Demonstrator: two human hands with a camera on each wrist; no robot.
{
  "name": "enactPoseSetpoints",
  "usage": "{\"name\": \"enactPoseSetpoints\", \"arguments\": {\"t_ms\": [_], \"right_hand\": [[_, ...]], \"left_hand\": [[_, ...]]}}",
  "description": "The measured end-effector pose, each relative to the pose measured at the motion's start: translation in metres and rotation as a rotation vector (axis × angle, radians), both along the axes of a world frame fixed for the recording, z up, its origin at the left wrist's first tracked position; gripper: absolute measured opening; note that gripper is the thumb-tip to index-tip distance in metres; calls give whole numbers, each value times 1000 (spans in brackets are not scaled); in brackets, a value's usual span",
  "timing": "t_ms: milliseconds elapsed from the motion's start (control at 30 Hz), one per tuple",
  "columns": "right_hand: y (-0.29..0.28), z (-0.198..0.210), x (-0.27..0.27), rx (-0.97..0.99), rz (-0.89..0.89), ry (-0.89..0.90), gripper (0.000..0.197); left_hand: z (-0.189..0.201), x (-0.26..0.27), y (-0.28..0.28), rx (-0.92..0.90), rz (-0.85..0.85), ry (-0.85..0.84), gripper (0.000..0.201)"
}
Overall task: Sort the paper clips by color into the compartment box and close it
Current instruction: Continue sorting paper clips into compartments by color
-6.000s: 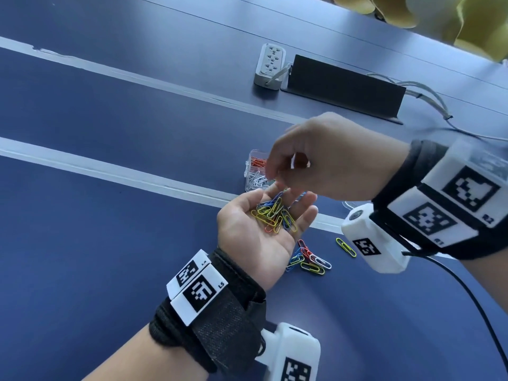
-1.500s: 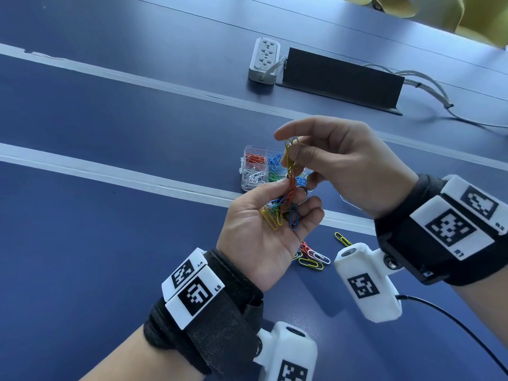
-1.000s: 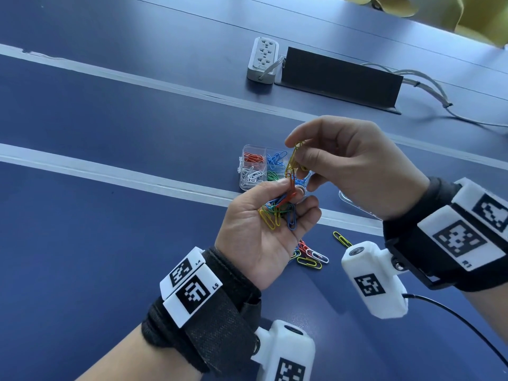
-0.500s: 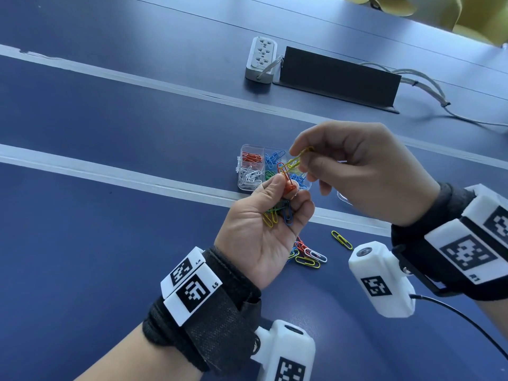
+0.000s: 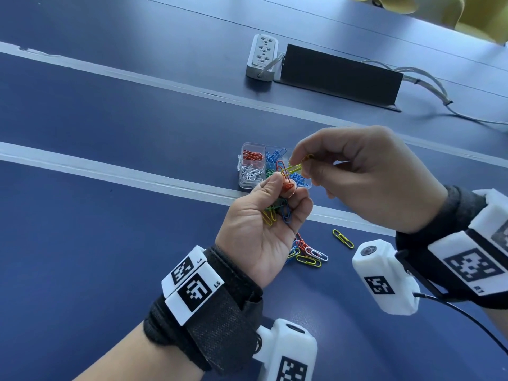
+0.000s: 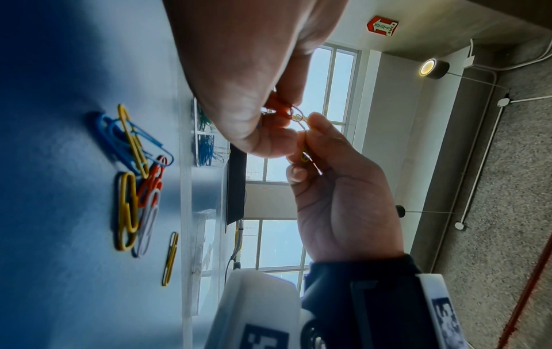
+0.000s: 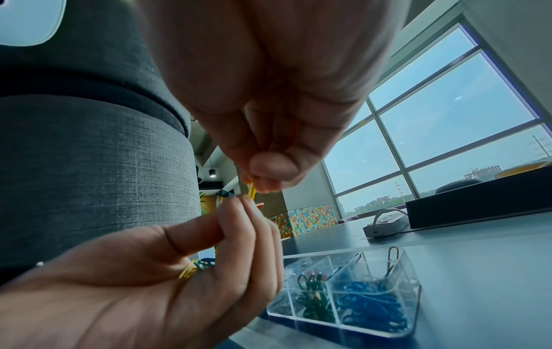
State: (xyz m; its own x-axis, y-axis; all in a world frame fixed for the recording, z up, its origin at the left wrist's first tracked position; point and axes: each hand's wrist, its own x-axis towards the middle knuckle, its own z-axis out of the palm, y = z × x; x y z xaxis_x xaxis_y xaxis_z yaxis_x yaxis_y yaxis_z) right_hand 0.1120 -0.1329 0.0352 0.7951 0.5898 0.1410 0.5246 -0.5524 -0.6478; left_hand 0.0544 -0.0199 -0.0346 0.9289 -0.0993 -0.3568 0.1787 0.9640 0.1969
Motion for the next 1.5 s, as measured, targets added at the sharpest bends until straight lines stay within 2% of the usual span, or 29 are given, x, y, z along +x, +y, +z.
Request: {"name": "enactPoseSetpoints", "arguments": {"t_ms": [167,533,700,900,1167,1267,1433,1500], "right_hand": [[0,0,-3,-65,29,-33,21],[0,-3,-6,-123,16,-97,22],[4,-5,0,-60,-71,154,23],[1,-3,4,-13,-60,306,24],[-2,-3,-6,50,-83,125,21],[-1,2,-7,193,-92,340,21],[-4,-4,2,464,-261,962,30],[-5,-6,3,533,-303,1113,29]], "left_hand": [[0,0,1,10,0,50,26],[-1,-2,1,31,-25,66,22],[-1,-2,2,60,-54,37,15],[-1,-2,3,77,-84,18,14],[-3,0,2,89,-43,59,21],[-2,-1,3,76,-63,41,19],[0,-2,2,48,-72,31,21],[0,-2,2,59,-74,34,20]]}}
